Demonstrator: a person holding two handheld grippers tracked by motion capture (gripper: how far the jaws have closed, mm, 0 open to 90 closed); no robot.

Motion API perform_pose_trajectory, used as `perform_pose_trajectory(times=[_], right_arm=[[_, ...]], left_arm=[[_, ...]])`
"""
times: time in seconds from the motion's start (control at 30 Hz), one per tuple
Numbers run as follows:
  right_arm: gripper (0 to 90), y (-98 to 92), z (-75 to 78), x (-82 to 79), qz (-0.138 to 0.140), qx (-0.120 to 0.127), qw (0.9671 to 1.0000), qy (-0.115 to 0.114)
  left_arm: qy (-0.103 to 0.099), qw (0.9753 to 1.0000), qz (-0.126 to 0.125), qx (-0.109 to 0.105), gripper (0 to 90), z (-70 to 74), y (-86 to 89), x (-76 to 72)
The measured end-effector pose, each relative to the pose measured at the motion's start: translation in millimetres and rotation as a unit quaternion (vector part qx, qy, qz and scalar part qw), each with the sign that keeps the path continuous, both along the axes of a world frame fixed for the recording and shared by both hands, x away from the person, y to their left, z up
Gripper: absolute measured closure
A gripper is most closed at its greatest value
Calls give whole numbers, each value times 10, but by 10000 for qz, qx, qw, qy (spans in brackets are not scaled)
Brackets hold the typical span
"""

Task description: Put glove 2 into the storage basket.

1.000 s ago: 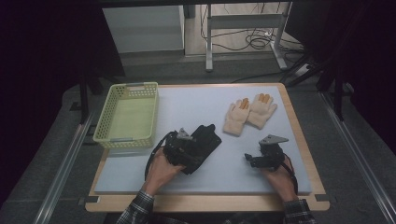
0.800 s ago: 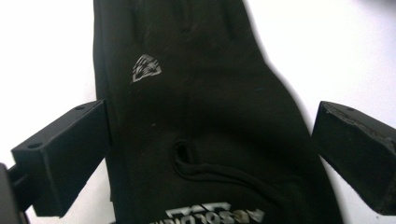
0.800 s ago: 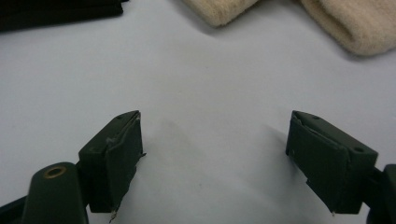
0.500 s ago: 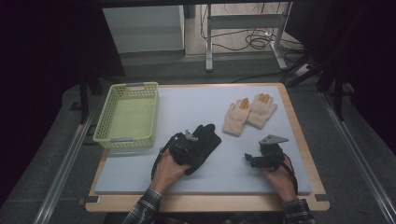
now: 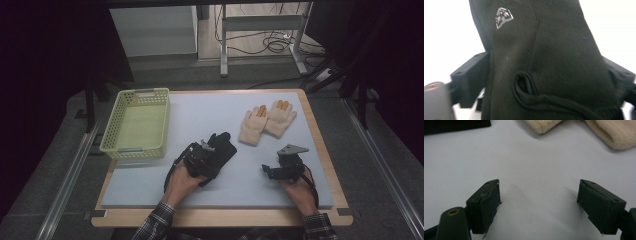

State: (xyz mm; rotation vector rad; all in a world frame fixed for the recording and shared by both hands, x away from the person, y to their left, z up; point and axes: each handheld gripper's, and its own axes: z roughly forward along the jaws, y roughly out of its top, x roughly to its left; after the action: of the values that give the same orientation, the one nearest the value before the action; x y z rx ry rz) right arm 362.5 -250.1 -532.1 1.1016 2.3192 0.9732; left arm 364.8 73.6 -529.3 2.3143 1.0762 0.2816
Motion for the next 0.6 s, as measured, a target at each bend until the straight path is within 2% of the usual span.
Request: perform_pose_trajectory(times=[0.17, 0.2, 0.27, 0.3, 0.43, 0.5, 0.6], right_arm=[[183, 1, -1, -1, 0, -4, 10000, -2], [183, 1, -1, -1, 0, -4, 10000, -4], [183, 1, -1, -1, 0, -5, 10000, -5], [183, 1, -1, -1, 0, -5, 10000, -5], [183, 2, -1, -2, -1, -8, 10000, -10], [183, 2, -1, -2, -2, -8, 10000, -9], [183, 1, -1, -1, 0, -5, 10000, -5]], left_arm=[[-2, 9999, 114, -18, 376, 40, 98, 29], [8, 9999, 110, -8, 466, 48, 111, 32], [1, 9999, 99, -27, 544, 57, 112, 26], [-5, 10000, 49, -5, 544, 64, 110, 20], [-84, 9999, -30, 58, 638, 93, 89, 11], [-45, 10000, -50, 34, 648, 109, 103, 28], [-125, 9999, 28, 35, 658, 152, 134, 49]])
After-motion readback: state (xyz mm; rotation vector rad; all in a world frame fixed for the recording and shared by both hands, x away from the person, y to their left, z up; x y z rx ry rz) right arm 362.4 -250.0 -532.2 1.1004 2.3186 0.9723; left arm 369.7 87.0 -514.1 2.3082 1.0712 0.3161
